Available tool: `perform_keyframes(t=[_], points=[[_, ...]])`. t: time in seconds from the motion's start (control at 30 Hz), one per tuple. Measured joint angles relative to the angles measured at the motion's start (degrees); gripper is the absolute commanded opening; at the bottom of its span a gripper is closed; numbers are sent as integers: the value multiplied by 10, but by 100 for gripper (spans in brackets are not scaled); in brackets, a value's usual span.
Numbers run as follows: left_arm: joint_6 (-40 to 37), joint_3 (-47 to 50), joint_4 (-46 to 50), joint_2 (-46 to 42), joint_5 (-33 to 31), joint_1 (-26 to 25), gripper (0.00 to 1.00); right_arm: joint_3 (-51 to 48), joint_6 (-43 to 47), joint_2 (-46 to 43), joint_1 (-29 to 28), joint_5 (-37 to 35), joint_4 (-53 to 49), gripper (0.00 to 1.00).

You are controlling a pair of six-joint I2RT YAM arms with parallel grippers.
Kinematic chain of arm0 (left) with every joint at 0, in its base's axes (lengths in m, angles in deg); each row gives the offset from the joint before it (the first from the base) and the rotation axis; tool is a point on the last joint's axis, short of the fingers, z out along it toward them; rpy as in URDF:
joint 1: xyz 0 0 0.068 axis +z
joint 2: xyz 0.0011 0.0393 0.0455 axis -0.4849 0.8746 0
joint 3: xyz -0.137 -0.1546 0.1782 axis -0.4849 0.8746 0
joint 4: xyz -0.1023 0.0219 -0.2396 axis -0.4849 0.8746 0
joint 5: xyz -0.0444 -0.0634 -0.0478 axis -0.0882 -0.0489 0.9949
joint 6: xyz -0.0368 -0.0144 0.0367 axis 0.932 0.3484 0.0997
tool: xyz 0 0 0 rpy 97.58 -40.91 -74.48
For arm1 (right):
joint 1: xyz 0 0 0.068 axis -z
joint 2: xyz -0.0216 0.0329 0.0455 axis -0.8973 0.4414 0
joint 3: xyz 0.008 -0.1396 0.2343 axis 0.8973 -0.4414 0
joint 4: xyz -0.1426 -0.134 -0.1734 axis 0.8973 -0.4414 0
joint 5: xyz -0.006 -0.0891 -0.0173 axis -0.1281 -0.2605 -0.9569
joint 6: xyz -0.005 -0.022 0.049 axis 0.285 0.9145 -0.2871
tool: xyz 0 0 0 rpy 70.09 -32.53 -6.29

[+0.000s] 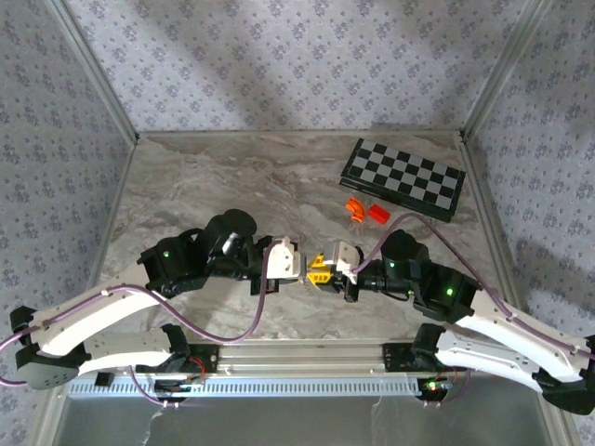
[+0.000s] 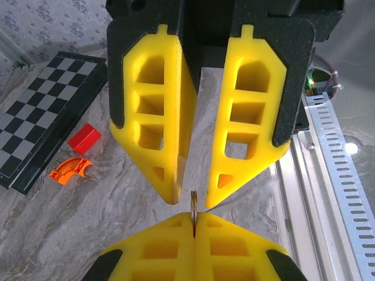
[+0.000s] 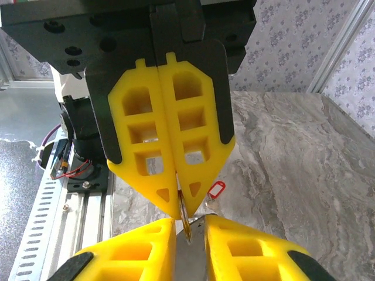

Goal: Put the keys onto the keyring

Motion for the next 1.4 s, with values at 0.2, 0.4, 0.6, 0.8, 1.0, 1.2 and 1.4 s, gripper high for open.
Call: perform_keyframes(t=[0.2,0.4,0.6,0.8,1.0,1.2,1.4], points=[[0,0,-1,0,0,0,0,0,-2,0,-1,0,10,16],[0,0,-1,0,0,0,0,-5,-6,0,-4,-2,18,17],[0,0,-1,0,0,0,0,-6,-8,0,-4,-8,18,18],[0,0,-1,0,0,0,0,-10,-9,-2,-5,-12,18,16],[0,0,-3,0,0,0,0,-10,-10,-2,-6,-15,18,6],[1,0,-5,0,-2,1,0,-10,-12,-2,-6,-18,17,0],[13,29,-42,-19,-4,0,25,-16,-17,-9,-7,-29,25,0]])
